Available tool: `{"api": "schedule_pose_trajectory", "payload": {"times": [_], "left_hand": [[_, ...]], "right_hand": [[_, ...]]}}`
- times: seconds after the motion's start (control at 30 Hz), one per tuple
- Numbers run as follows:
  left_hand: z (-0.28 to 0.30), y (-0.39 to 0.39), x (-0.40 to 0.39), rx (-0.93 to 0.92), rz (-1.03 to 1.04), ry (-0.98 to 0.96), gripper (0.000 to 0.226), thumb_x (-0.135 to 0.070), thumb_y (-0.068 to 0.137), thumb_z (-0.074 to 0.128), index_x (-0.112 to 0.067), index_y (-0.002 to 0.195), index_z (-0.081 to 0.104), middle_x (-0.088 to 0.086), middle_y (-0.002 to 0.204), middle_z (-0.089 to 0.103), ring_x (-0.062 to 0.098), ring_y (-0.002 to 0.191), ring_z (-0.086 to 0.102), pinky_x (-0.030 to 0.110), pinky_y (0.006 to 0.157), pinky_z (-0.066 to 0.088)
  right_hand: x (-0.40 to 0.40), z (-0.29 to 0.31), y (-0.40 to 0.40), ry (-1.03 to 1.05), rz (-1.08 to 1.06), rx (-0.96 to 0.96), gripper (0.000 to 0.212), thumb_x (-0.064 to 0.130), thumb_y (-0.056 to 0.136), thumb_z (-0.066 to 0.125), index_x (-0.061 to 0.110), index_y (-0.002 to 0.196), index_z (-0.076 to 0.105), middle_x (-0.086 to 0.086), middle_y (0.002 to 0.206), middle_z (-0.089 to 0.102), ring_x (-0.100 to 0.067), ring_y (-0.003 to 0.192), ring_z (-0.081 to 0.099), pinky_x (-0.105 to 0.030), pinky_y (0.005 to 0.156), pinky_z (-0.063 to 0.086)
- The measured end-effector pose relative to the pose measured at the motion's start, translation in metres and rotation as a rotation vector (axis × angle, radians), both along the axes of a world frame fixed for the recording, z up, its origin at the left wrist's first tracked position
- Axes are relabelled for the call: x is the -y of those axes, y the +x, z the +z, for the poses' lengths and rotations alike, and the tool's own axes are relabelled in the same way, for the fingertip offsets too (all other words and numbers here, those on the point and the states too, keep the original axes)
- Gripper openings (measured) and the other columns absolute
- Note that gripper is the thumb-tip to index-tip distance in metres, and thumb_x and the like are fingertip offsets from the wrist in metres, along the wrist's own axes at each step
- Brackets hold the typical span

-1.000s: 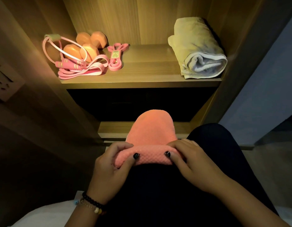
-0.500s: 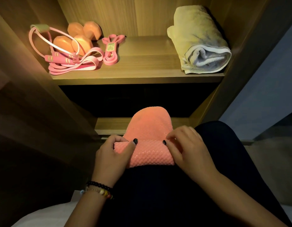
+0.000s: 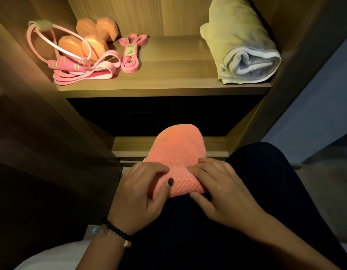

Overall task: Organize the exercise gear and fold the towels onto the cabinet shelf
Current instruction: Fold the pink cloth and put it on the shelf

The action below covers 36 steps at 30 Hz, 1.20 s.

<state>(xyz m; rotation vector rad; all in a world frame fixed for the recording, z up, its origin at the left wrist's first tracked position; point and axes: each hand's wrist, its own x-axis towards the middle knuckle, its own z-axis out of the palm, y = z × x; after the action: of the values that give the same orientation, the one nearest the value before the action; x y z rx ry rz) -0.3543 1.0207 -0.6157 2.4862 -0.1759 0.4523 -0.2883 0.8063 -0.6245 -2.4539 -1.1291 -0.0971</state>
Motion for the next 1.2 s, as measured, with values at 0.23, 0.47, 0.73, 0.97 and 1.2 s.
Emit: {"api": "schedule_pose_trajectory", "payload": {"times": [0.23, 0.47, 0.73, 0.97, 1.2], "left_hand": [[-0.002, -0.009, -0.007, -0.177, -0.023, 0.092, 0.048, -0.044, 0.086, 0.051, -0.025, 0.130, 0.054, -0.011, 0.123, 0.049, 0.007, 0.115, 0.046, 0.027, 0.096, 0.039], [0.014, -0.006, -0.012, -0.199, -0.037, -0.025, 0.037, -0.049, 0.092, 0.043, -0.037, 0.124, 0.054, -0.023, 0.115, 0.058, -0.006, 0.107, 0.053, 0.016, 0.086, 0.048], [0.029, 0.015, -0.014, -0.496, 0.031, -0.217, 0.045, -0.074, 0.077, 0.043, -0.040, 0.096, 0.065, -0.017, 0.093, 0.067, -0.002, 0.086, 0.062, 0.032, 0.073, 0.058], [0.029, 0.039, -0.019, -0.541, 0.050, -0.025, 0.062, -0.075, 0.072, 0.031, -0.030, 0.098, 0.066, -0.011, 0.094, 0.067, 0.009, 0.089, 0.060, 0.039, 0.079, 0.053], [0.021, 0.031, 0.001, 0.094, -0.019, 0.398, 0.016, -0.022, 0.088, 0.058, -0.013, 0.098, 0.067, 0.002, 0.102, 0.062, 0.023, 0.092, 0.059, 0.039, 0.074, 0.044]], "right_hand": [[-0.008, 0.006, 0.006, 0.022, -0.019, -0.099, 0.036, 0.044, 0.094, 0.040, 0.024, 0.117, 0.058, 0.009, 0.102, 0.055, -0.012, 0.097, 0.047, -0.033, 0.089, 0.038], [-0.005, 0.016, 0.018, 0.106, -0.019, -0.340, 0.045, 0.057, 0.092, 0.031, 0.035, 0.116, 0.061, 0.021, 0.101, 0.059, 0.000, 0.097, 0.049, -0.038, 0.092, 0.038], [-0.007, 0.021, 0.023, 0.319, -0.129, -0.488, 0.023, 0.039, 0.091, 0.056, 0.038, 0.111, 0.068, 0.016, 0.108, 0.060, 0.002, 0.105, 0.052, -0.030, 0.095, 0.043], [-0.007, 0.020, 0.005, 0.018, -0.030, -0.020, 0.044, 0.040, 0.090, 0.049, 0.019, 0.128, 0.057, 0.001, 0.126, 0.055, -0.017, 0.115, 0.052, -0.039, 0.096, 0.043], [-0.013, 0.021, 0.031, -0.085, 0.022, -0.273, 0.054, 0.043, 0.095, 0.048, 0.034, 0.146, 0.032, 0.017, 0.133, 0.037, -0.002, 0.123, 0.031, -0.028, 0.107, 0.027]]}}
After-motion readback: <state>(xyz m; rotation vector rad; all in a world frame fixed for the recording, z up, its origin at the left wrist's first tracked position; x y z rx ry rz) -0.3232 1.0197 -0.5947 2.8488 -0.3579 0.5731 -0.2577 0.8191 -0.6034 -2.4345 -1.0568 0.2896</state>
